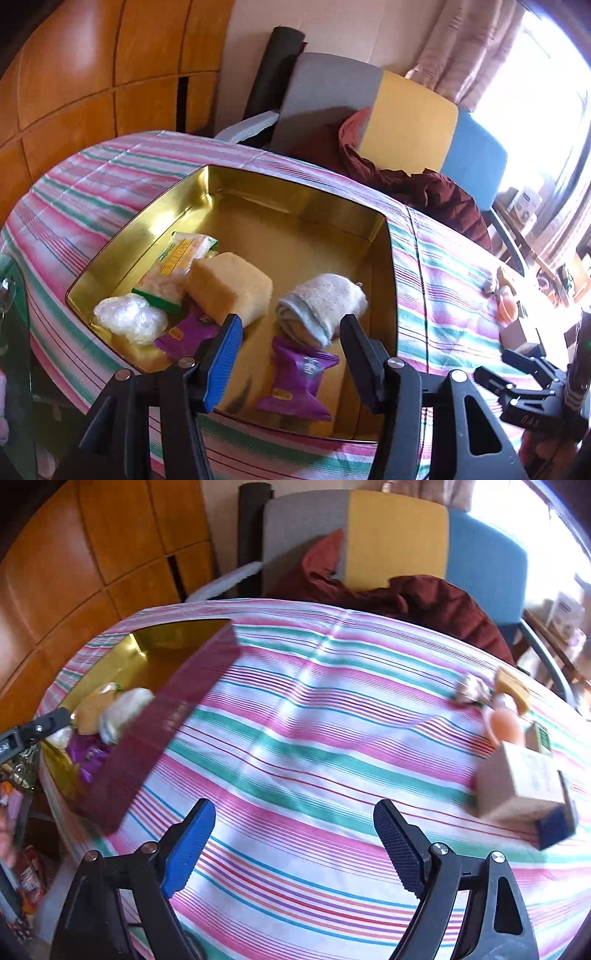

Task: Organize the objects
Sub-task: 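Move both tools back from the tray to the remaining boxes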

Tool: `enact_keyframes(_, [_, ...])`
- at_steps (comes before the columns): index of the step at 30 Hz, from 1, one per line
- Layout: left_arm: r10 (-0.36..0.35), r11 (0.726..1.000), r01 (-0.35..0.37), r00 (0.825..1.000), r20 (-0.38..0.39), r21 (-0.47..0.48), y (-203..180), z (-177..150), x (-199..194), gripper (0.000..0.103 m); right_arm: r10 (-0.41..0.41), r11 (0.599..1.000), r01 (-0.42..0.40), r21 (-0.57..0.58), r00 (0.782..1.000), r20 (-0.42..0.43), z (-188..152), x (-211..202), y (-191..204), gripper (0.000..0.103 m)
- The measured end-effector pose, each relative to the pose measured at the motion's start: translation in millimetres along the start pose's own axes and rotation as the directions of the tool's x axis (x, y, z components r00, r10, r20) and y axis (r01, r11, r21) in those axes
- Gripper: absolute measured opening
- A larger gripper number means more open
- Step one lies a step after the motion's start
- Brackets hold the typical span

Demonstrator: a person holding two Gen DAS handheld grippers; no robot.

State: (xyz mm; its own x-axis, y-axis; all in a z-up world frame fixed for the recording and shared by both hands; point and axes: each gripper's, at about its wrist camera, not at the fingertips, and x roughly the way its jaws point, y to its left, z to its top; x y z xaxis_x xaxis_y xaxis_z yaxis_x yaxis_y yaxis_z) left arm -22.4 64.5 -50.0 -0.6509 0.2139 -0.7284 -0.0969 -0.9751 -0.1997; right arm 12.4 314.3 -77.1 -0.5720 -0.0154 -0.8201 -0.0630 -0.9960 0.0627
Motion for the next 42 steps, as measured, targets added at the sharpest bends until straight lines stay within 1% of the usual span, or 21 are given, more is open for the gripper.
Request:
enact_keyframes(6, [-0.006, 0.997, 0.006, 1.000, -0.004, 0.082, -22.7, -7.8, -3.9, 0.056, -0.081, 0.995, 0.085, 0.062, 0.995, -0.058, -11.1, -7.8, -53.6, 0.088])
enact_keyframes(9, [-0.035, 0.992, 0.036, 0.999, -0.013, 0.123, -35.2, -13.1, -7.0, 0.056, -0.106, 0.989, 0.112, 0.100, 0.992, -0.067, -16.4, -15.4, -82.2, 0.088])
enact_keyframes(11, [-0.068, 0.986, 0.071, 0.997, -0.023, 0.151, -43.0, -17.1, -7.9, 0.056, -0.141, 0.983, 0.148, 0.112, 0.988, -0.066, -18.6, -21.1, -100.9, 0.088])
enact_keyframes(14, [-0.117, 0.970, 0.124, 0.992, -0.044, 0.210, -61.0, -28.3, -11.3, 0.056, -0.178, 0.971, 0.185, 0.149, 0.982, -0.059, -20.3, -29.7, -127.5, 0.088])
enact_keyframes(17, [-0.155, 0.946, 0.165, 0.986, -0.058, 0.279, -81.6, -41.9, -15.7, 0.056, -0.190, 0.960, 0.192, 0.206, 0.981, -0.032, -20.2, -39.0, -154.1, 0.088])
enact_keyframes(19, [-0.171, 0.931, 0.185, 0.983, -0.074, 0.315, -95.1, -51.0, -17.0, 0.056, -0.189, 0.955, 0.182, 0.234, 0.982, 0.008, -18.7, -45.5, -168.2, 0.088])
enact_keyframes(21, [-0.190, 0.918, 0.212, 0.977, -0.097, 0.335, -105.1, -59.0, -16.2, 0.056, -0.173, 0.955, 0.155, 0.254, 0.984, 0.050, -14.1, -49.1, -180.7, 0.088])
enact_keyframes(23, [-0.207, 0.908, 0.238, 0.970, -0.124, 0.345, -112.8, -66.4, -14.3, 0.056, -0.157, 0.960, 0.133, 0.246, 0.984, 0.079, -6.8, -47.1, -188.9, 0.088])
enact_keyframes(24, [-0.212, 0.904, 0.247, 0.968, -0.135, 0.349, -116.3, -70.1, -13.6, 0.056, -0.144, 0.962, 0.119, 0.246, 0.986, 0.085, -1.3, -43.9, -191.6, 0.088])
enact_keyframes(26, [-0.218, 0.896, 0.261, 0.964, -0.155, 0.359, -121.8, -75.9, -12.4, 0.056, -0.119, 0.954, 0.087, 0.286, 0.988, 0.098, 3.0, -38.3, -203.4, 0.088])
enact_keyframes(28, [-0.222, 0.890, 0.269, 0.961, -0.164, 0.369, -125.7, -79.8, -12.7, 0.056, -0.125, 0.939, 0.081, 0.335, 0.986, 0.112, 5.5, -32.4, -215.1, 0.088])
enact_keyframes(31, [-0.233, 0.877, 0.283, 0.957, -0.172, 0.388, -129.9, -83.5, -12.8, 0.056, -0.101, 0.935, 0.050, 0.351, 0.987, 0.129, 5.4, -27.1, -226.2, 0.088])
enact_keyframes(33, [-0.247, 0.869, 0.299, 0.953, -0.178, 0.394, -134.3, -85.8, -12.4, 0.056, -0.089, 0.932, 0.031, 0.360, 0.985, 0.145, 4.9, -27.4, -230.2, 0.090])
enact_keyframes(38, [-0.254, 0.863, 0.322, 0.943, -0.216, 0.389, -142.5, -90.5, -2.2, 0.056, -0.016, 0.937, -0.043, 0.345, 0.986, 0.166, 8.3, -25.3, -225.5, 0.091])
enact_keyframes(42, [-0.240, 0.873, 0.318, 0.940, -0.241, 0.371, -142.7, -93.3, 4.8, 0.056, 0.033, 0.951, -0.073, 0.299, 0.990, 0.136, 9.7, -19.4, -209.3, 0.091])
